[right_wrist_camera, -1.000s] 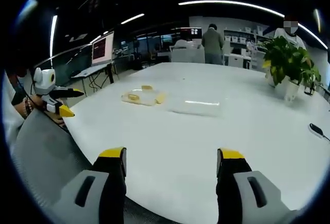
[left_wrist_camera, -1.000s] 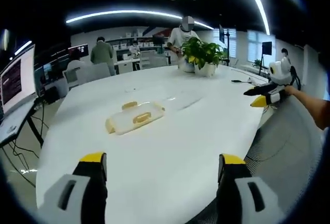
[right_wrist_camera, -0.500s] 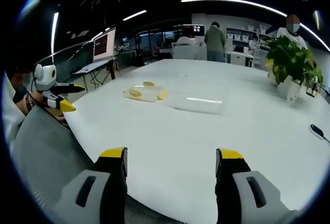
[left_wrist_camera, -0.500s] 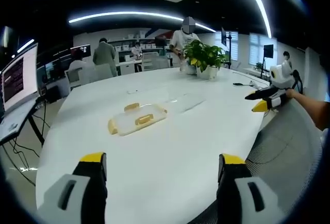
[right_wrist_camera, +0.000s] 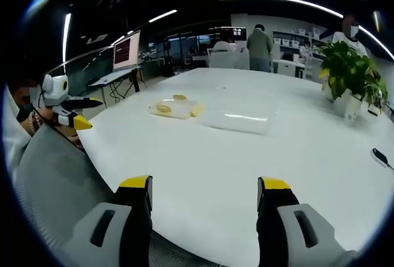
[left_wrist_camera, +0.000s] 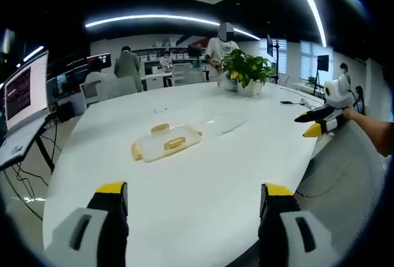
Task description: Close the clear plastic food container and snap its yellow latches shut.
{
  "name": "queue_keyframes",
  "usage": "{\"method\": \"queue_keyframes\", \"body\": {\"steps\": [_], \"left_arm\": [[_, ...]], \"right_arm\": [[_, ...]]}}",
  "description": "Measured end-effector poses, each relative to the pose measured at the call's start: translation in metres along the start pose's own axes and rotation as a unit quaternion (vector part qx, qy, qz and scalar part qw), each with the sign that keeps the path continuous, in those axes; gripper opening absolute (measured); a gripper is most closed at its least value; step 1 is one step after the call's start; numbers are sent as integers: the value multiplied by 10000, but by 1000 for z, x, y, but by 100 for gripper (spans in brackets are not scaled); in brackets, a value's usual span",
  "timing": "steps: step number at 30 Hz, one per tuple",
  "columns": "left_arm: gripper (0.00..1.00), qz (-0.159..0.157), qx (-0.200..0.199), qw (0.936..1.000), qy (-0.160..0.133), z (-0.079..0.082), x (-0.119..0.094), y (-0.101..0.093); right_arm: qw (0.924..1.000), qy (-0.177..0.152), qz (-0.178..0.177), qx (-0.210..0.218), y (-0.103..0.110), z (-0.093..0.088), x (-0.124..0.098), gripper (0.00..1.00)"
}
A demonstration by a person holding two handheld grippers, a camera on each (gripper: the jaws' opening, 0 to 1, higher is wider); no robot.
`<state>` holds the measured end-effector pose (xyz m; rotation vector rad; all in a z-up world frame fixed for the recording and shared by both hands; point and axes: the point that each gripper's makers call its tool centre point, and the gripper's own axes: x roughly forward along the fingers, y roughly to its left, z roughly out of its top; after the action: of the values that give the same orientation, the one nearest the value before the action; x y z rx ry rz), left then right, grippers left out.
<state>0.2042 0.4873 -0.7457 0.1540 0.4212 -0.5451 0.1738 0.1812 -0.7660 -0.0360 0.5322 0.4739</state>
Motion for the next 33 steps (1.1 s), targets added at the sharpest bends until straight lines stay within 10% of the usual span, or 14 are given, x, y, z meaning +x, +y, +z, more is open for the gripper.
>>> {"method": "queue_keyframes", "body": {"steps": [33], "left_arm": [[86, -28, 5, 10000, 39, -1, 0, 0]], "right_arm": [[10000, 10, 16, 18, 1, 0, 1, 67]]}}
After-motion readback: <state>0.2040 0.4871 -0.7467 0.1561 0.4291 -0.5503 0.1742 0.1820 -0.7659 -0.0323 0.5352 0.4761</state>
